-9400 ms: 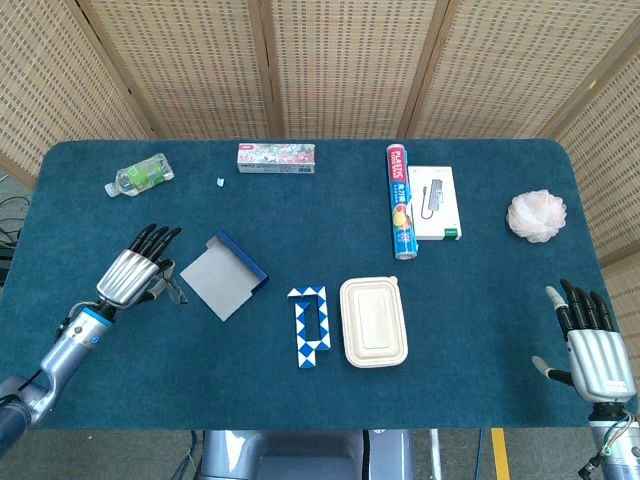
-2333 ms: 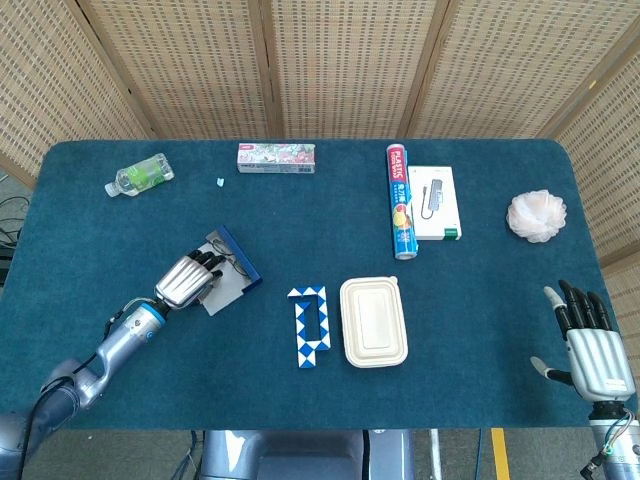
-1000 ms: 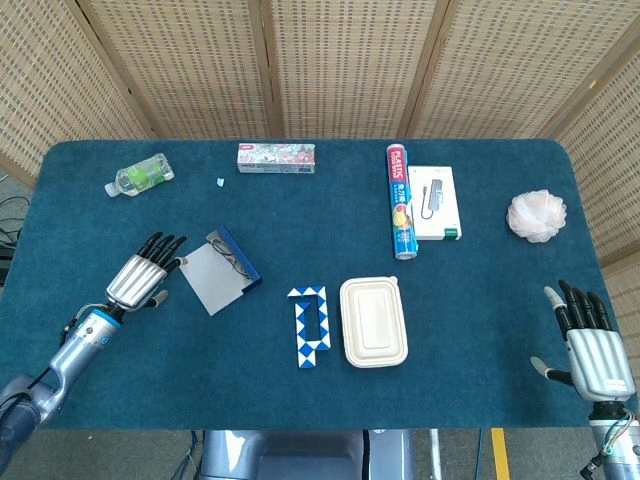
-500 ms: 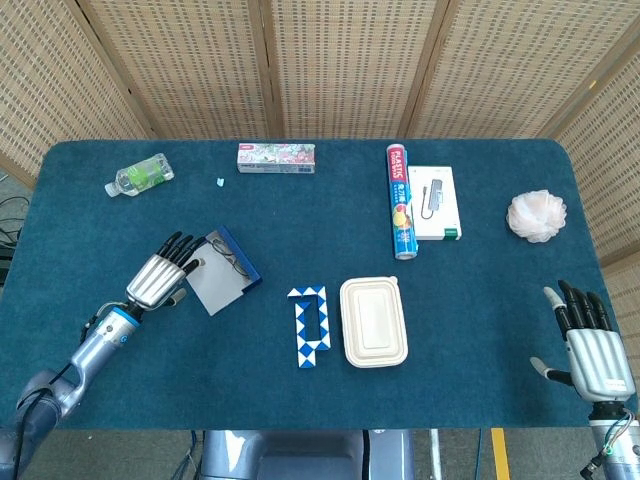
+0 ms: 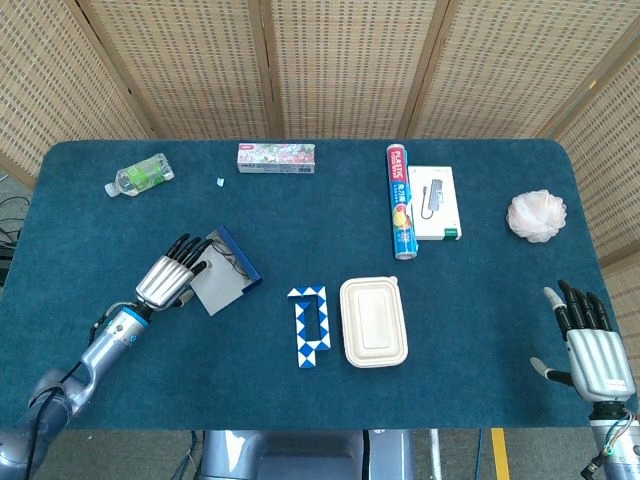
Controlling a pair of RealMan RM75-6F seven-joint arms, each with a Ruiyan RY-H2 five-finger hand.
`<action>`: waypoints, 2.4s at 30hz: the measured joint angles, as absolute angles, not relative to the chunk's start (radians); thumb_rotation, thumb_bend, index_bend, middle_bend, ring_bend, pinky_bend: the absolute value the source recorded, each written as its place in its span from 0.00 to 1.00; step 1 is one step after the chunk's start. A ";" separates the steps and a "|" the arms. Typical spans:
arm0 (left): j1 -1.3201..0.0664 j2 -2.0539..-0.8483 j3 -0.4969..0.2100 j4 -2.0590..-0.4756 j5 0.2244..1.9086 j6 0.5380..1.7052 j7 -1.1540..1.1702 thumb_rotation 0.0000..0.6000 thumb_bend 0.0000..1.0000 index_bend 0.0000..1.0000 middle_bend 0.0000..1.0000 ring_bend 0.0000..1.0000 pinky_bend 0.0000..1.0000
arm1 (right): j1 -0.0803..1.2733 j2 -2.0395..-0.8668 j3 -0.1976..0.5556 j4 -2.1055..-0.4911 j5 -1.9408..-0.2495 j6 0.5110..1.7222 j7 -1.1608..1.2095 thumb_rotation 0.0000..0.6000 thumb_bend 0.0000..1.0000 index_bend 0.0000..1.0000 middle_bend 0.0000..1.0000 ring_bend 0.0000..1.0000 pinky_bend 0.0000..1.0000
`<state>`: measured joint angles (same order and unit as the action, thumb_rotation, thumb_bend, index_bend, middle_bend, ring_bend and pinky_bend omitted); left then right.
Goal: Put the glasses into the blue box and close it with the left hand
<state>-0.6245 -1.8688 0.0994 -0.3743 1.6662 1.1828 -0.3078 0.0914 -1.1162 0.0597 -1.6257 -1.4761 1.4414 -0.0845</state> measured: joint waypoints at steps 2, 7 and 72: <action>-0.624 -1.869 0.102 -0.369 1.667 1.181 -0.306 1.00 0.30 0.28 0.00 0.00 0.00 | 0.091 -1.116 0.060 -1.625 -1.476 1.441 -0.084 1.00 0.05 0.00 0.00 0.00 0.00; -0.619 -1.868 0.099 -0.359 1.659 1.173 -0.316 1.00 0.30 0.28 0.00 0.00 0.00 | 0.092 -1.116 0.060 -1.626 -1.476 1.441 -0.086 1.00 0.05 0.00 0.00 0.00 0.00; -0.731 -1.900 0.038 -0.398 1.606 1.074 -0.232 1.00 0.48 0.57 0.00 0.00 0.00 | 0.093 -1.114 0.060 -1.628 -1.476 1.439 -0.075 1.00 0.05 0.00 0.00 0.00 0.00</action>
<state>-0.7307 -1.8999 0.0376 -0.3977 1.6060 1.0736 -0.2318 0.0933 -1.1140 0.0602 -1.6279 -1.4757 1.4385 -0.0752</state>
